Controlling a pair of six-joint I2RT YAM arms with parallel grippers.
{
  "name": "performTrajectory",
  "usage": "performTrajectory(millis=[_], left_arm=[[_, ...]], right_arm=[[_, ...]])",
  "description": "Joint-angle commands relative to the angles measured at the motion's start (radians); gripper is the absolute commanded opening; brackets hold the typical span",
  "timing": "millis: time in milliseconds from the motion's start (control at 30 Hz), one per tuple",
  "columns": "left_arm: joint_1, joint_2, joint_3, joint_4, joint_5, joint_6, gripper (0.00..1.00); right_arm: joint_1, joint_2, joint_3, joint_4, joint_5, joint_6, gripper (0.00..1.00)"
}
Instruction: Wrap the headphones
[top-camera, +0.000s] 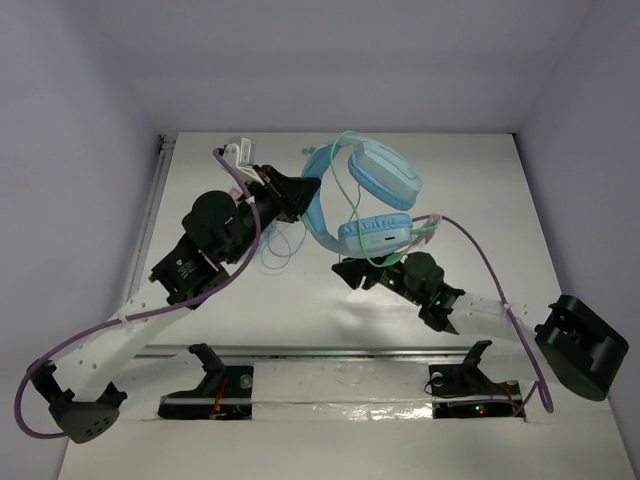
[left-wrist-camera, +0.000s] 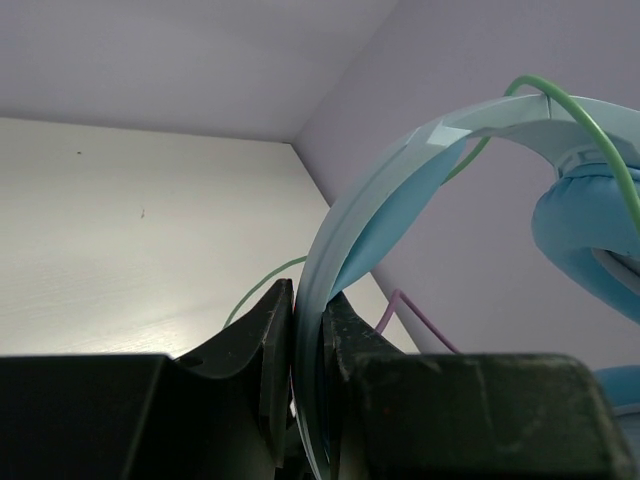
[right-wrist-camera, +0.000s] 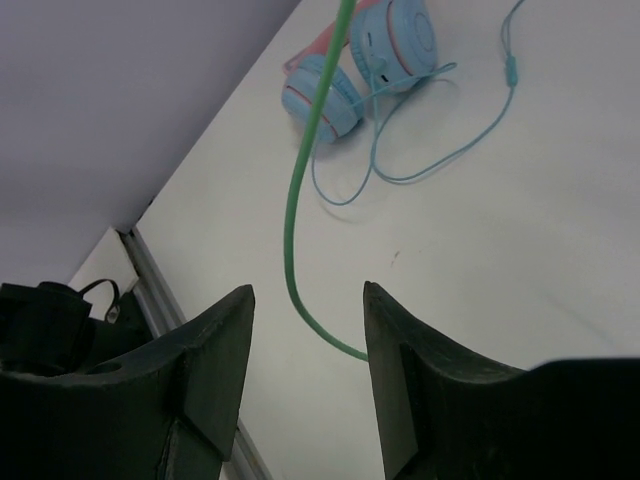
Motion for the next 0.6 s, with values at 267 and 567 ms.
performTrajectory(millis=[267, 567], left_arm=[[-0.003, -0.008, 0.085, 0.127, 0.027, -0.060, 0.00], [-0.003, 0.032, 0.131, 0.063, -0.142, -0.010, 0.00]], right_arm=[[-0.016, 0.127, 0.077, 0.111, 0.048, -0.040, 0.55], [-0.004, 0.185, 0.054, 0.178, -0.087, 0.062, 0.02]])
